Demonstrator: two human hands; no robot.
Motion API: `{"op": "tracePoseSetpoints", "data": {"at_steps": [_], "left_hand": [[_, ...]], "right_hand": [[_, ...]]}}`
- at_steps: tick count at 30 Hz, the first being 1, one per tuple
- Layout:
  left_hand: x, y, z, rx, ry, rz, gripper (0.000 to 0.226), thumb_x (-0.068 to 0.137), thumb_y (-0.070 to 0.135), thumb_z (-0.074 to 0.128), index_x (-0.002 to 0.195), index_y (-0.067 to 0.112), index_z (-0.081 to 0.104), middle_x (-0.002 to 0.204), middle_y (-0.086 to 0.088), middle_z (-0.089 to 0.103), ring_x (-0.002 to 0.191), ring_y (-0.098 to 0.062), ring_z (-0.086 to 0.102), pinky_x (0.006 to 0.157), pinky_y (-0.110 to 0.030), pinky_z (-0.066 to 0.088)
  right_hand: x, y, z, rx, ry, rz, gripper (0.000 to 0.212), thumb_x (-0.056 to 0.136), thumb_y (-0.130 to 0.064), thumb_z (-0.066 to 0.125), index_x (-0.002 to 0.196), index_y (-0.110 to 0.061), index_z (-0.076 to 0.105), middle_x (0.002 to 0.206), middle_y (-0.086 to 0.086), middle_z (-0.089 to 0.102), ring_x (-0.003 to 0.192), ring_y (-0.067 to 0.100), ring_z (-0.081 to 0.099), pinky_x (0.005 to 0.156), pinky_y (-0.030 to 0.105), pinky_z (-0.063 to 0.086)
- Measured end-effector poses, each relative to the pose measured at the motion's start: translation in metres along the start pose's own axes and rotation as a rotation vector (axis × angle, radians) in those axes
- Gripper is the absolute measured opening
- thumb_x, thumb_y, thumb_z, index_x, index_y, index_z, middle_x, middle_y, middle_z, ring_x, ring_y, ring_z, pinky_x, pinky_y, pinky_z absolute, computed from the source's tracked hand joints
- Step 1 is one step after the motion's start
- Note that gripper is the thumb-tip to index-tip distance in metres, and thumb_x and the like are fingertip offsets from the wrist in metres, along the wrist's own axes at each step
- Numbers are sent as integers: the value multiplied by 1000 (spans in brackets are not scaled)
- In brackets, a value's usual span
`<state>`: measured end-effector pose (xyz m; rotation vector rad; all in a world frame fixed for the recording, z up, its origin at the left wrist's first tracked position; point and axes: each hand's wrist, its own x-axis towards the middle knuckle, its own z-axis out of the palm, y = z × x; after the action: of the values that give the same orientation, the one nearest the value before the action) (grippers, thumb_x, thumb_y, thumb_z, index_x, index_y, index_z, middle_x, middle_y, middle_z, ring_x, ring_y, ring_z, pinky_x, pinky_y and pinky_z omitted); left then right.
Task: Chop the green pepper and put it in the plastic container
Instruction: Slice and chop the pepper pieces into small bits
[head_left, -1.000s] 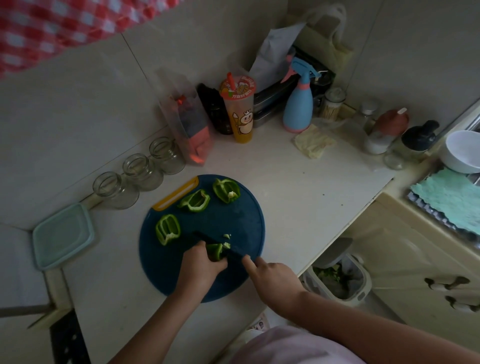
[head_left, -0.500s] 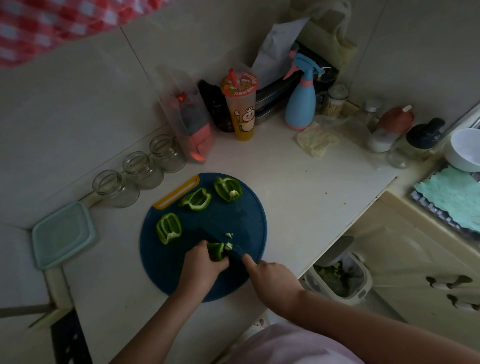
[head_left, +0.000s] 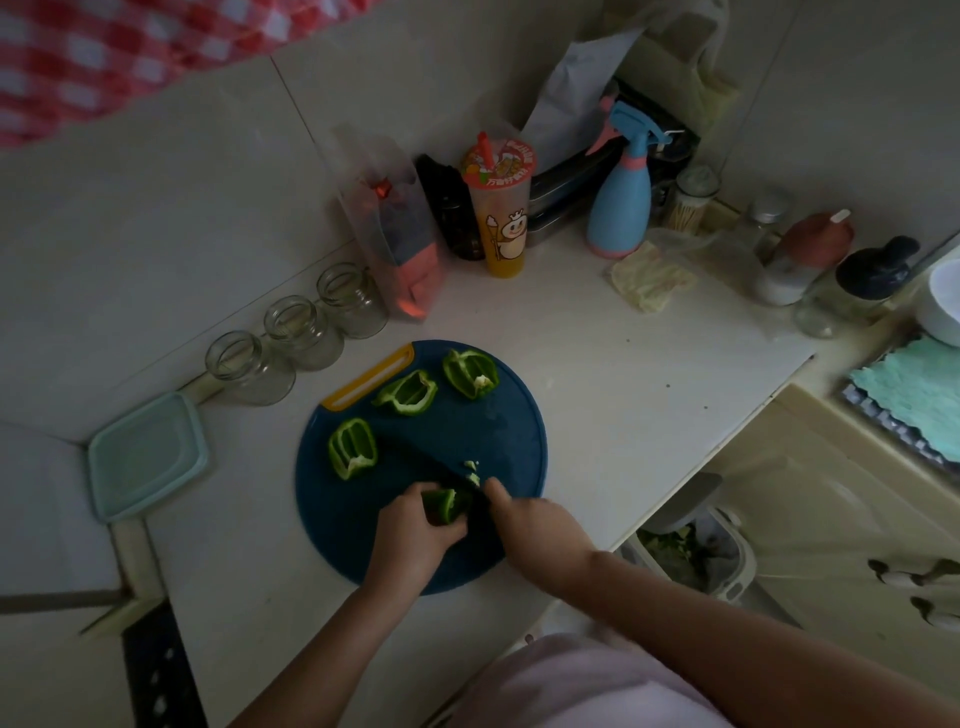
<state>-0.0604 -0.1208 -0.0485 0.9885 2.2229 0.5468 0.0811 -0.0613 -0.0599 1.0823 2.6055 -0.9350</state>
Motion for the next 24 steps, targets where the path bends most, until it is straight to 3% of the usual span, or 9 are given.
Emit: {"op": "tracePoseSetpoints", "data": {"at_steps": [4,9,12,16,24], "left_hand": [[-4,0,3,-21,41,11,47,72,19,78,115,8,60,97,-5,66,84,-10,57,73,-18,43],[-3,0,6,-27,57,-2,43,72,19,79,110,8,62,96,-5,67,88,-16,62,75,-22,46],[-4,-1,6,-1,61,-5,34,71,20,79,98,6,63,91,-7,68,87,-21,64,72,-26,47],[-4,0,7,17,64,-12,33,71,21,79,94,6,62,89,-8,67,85,-22,63,70,-25,45],[-6,0,5,42,68,-3,31,70,19,79,92,5,62,88,-9,68,85,-23,64,69,-25,44]], "right_hand": [[-6,13,-4,158,66,78,20,102,-26,31,114,-11,35,88,16,60,70,30,52,60,34,37],[-22,13,5,-62,53,-13,18,102,-24,31,117,-18,23,89,11,59,65,27,43,60,34,34],[-26,10,9,-145,64,-72,29,100,-17,34,119,-21,13,90,11,56,64,27,44,58,35,36],[-28,7,11,-161,70,-60,31,100,-16,34,129,-14,26,91,11,54,65,28,48,59,36,42],[-31,4,8,-153,12,-68,31,96,-9,34,127,-10,31,84,10,47,65,29,44,59,35,36]]}}
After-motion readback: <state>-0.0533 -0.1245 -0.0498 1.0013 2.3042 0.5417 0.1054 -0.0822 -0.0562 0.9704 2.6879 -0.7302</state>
